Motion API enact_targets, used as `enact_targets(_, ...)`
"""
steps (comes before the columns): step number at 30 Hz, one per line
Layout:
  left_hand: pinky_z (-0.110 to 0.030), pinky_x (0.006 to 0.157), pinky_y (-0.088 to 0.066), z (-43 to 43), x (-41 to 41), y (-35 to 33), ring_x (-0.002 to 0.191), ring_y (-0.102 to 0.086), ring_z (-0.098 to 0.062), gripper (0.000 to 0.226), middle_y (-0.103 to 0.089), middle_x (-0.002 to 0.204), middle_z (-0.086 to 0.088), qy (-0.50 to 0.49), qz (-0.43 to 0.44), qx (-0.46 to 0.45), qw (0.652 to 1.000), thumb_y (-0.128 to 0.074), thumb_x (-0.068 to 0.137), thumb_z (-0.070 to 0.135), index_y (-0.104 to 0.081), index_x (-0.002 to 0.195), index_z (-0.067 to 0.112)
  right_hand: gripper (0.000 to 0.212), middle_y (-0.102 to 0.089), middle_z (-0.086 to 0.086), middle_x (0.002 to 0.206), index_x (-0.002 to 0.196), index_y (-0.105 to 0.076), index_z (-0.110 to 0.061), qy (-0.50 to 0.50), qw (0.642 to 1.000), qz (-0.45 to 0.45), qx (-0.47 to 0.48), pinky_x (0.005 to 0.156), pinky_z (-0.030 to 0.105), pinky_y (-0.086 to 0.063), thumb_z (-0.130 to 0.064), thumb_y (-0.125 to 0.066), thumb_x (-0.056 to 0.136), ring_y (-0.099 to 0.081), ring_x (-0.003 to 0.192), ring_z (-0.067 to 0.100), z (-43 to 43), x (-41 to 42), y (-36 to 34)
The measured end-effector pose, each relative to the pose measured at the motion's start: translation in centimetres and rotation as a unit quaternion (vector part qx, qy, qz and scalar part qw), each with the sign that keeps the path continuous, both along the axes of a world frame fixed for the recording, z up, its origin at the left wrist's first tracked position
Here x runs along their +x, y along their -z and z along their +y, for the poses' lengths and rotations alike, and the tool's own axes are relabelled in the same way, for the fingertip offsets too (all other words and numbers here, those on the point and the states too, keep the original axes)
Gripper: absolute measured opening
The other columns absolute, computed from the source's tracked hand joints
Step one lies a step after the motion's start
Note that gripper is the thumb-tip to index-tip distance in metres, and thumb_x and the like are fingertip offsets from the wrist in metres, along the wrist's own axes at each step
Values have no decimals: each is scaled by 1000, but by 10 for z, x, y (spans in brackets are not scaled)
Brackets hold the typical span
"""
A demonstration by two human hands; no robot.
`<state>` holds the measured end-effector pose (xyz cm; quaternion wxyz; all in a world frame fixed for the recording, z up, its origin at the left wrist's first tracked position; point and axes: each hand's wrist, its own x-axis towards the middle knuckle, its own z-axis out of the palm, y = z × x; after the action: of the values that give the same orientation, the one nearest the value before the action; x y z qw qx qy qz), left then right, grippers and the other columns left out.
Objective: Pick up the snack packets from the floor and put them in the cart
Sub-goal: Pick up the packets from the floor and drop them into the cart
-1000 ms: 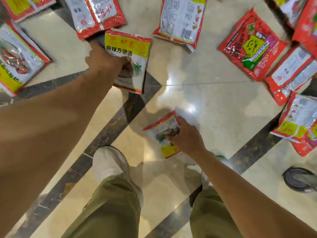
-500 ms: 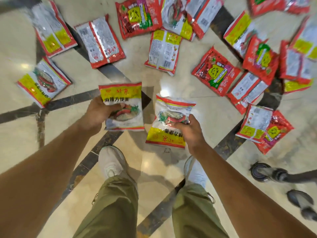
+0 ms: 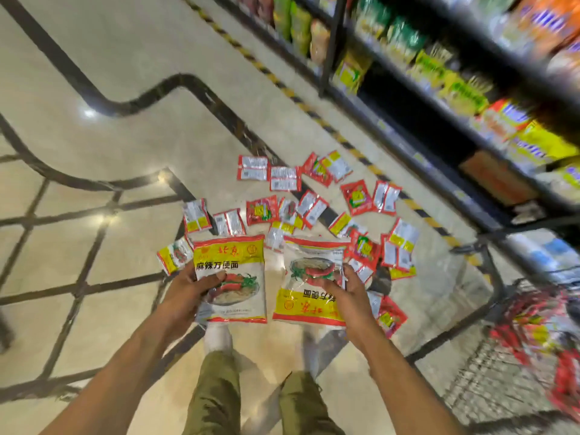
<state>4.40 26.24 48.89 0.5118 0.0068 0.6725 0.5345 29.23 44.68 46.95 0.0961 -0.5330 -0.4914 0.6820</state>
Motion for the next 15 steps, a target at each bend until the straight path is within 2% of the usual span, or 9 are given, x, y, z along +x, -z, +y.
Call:
enact_targets(2, -45, 81, -64, 3, 19, -60, 97, -76, -38, 38, -74, 118, -23, -14, 14, 21, 1000, -68, 85, 3, -65, 123, 4, 50, -72, -15, 121, 133, -62, -24, 4, 1000, 21, 16, 81, 12, -50, 0, -71, 90, -67, 106, -6, 13, 18, -61)
enact_targets(4, -43, 80, -64, 4, 36, -109, 96, -76, -36, 36, -75, 117, -21, -25, 30, 51, 998, -66, 86, 1, -65, 122, 6, 57, -69, -8, 129, 140, -60, -18, 12, 998, 42, 48, 82, 13, -51, -10, -76, 86, -66, 113, 1, 19, 39, -114)
enact_targets(6, -39, 79, -64, 4, 54, -151, 99, -76, -35, 34, -77, 116, -16, -14, 56, 83, 995, -62, 92, -4, -64, 124, 7, 58, -71, -4, 131, 138, -62, -20, 22, 995, 58, 78, 83, 15, -51, -17, -78, 83, -67, 114, 7, 21, 64, -162)
enact_targets(9, -33, 74, -64, -1, 88, -197, 91, -78, -27, 29, -79, 110, -13, -2, 83, 121, 989, -59, 94, -8, -67, 117, 8, 47, -75, -2, 126, 131, -66, -25, 49, 989, 85, 113, 88, 23, -54, -2, -71, 90, -69, 113, 14, 11, 108, -220)
enact_targets(11, -40, 81, -64, -3, 114, -215, 96, -77, -31, 30, -77, 115, -17, 22, 87, 141, 986, -60, 93, -7, -66, 120, 5, 50, -75, -3, 126, 134, -64, -25, 79, 983, 93, 134, 87, 26, -55, -2, -71, 91, -70, 115, 17, -3, 141, -245)
enact_targets(13, -49, 90, -62, -4, 143, -227, 103, -75, -37, 34, -75, 120, -20, 53, 87, 160, 982, -62, 93, -5, -64, 126, 2, 44, -78, -9, 114, 126, -67, -28, 112, 978, 93, 146, 80, 20, -56, -2, -70, 91, -73, 107, 13, -23, 176, -266)
enact_targets(15, -48, 91, -61, -1, 175, -234, 106, -74, -38, 34, -75, 120, -19, 84, 87, 177, 977, -62, 94, -4, -63, 128, 1, 39, -76, -22, 97, 111, -66, -33, 158, 972, 97, 147, 71, 9, -52, 0, -69, 92, -72, 91, -4, -42, 212, -281)
